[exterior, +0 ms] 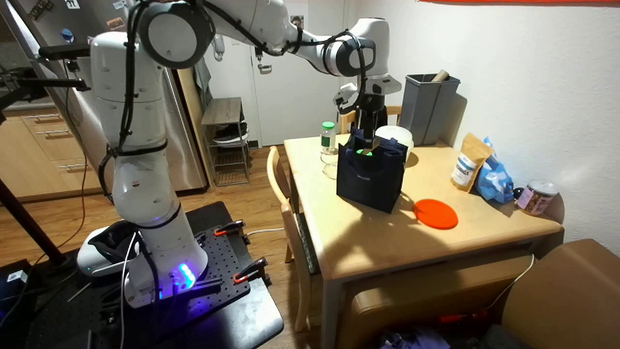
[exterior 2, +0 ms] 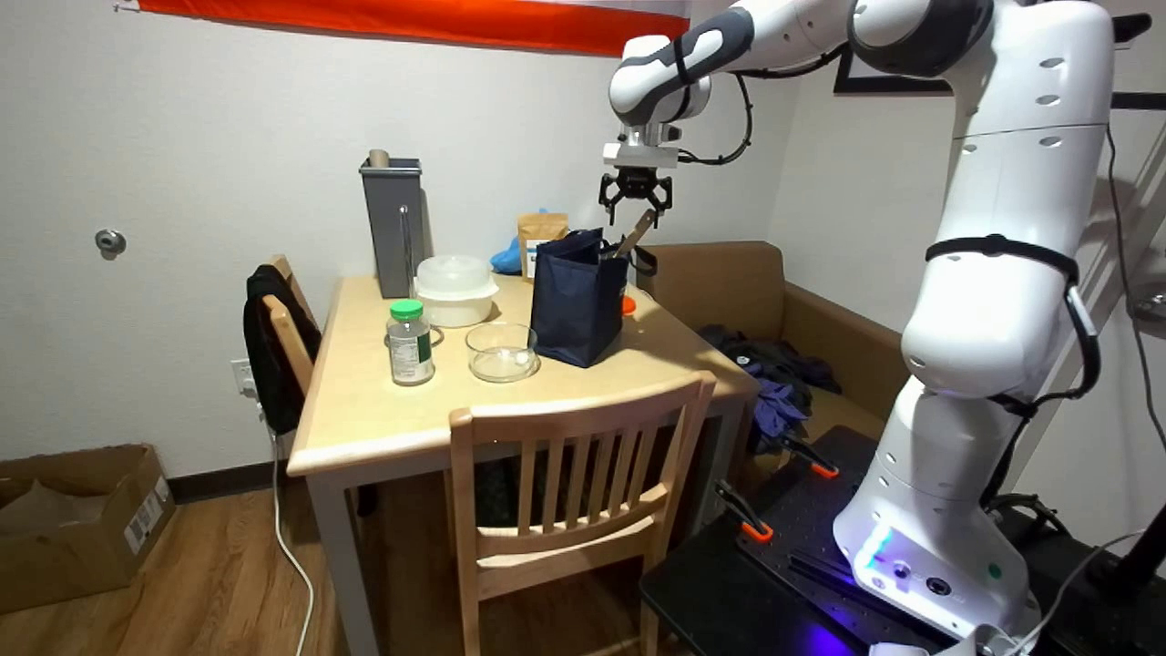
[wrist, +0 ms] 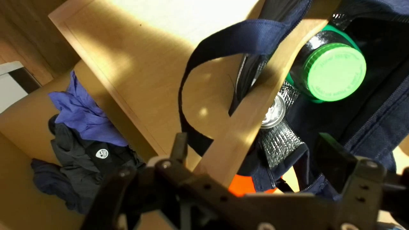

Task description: Remove the spatula from the bag and place it on the table

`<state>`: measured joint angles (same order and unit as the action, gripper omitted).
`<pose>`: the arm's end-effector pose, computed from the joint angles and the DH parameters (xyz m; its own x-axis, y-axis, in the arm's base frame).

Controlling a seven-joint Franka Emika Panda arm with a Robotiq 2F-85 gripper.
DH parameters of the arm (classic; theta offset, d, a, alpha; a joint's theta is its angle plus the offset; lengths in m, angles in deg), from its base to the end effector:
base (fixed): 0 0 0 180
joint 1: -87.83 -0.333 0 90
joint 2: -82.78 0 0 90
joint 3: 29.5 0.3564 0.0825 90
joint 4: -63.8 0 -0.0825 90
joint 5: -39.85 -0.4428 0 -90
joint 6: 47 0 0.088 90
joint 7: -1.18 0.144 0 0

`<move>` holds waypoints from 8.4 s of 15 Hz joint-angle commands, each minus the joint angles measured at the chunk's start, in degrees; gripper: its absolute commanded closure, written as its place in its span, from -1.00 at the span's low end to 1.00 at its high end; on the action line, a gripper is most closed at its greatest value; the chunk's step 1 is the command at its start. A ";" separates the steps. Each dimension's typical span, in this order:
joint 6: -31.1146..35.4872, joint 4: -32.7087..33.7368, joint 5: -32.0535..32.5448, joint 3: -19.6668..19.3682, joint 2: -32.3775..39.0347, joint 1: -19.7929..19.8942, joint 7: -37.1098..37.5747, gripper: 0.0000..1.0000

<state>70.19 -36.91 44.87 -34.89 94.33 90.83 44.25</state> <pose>0.6853 -0.1055 0.4394 0.6486 -0.7500 0.1298 -0.7576 -0.6526 0.0152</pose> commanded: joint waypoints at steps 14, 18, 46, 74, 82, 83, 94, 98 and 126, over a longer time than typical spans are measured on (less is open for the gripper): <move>5.01 -0.46 -0.25 -2.06 0.65 0.15 0.12 0.75; 6.96 -1.15 0.08 -2.08 -0.60 -0.10 0.48 1.00; 0.90 -1.64 1.35 -1.36 -1.20 -2.05 1.85 0.94; -8.99 2.61 9.30 4.07 -21.20 -0.70 9.33 0.94; -9.87 2.77 9.58 4.69 -26.43 1.58 10.16 0.94; -10.61 2.69 9.66 4.76 -26.53 2.00 10.25 0.94; -21.45 -4.72 12.77 3.25 -25.70 4.67 9.62 0.94; -20.80 -6.58 8.13 1.04 -21.56 4.74 6.16 0.94; -25.98 -2.85 -37.44 -8.73 4.44 15.27 -38.45 0.94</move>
<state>45.87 -40.37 8.32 -43.90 97.16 105.35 6.80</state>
